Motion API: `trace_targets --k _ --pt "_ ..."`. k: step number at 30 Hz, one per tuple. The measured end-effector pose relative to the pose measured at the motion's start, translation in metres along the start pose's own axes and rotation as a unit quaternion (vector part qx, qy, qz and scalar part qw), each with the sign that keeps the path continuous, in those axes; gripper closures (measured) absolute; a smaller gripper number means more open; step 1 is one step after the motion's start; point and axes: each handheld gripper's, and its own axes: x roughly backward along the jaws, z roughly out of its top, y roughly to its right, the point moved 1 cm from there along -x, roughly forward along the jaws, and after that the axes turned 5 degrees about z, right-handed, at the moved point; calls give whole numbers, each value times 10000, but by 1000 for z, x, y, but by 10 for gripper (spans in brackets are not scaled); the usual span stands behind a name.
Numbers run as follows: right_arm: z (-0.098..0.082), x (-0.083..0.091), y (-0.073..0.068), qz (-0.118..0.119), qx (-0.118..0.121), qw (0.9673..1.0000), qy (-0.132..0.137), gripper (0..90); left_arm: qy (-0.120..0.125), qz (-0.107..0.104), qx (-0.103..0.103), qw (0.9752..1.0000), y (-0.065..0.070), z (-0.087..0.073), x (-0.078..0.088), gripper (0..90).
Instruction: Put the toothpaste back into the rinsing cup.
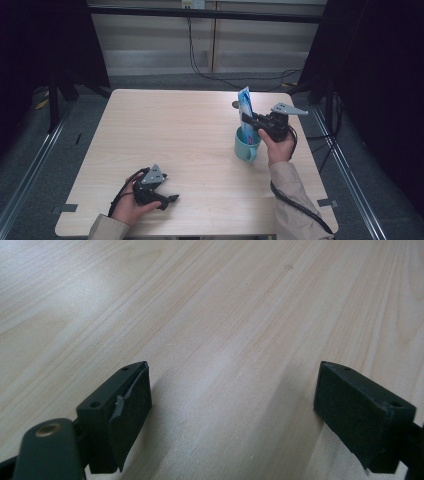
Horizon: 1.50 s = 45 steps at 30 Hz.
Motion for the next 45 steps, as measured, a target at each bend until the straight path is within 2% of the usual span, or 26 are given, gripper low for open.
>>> trace_targets --k 21,45 --pt "-9 0 2 -86 10 9999 -60 717 1 5 -3 10000 0 0 0 151" --pt "-21 0 2 -215 82 9993 -288 711 5 2 -3 10000 0 0 0 152"
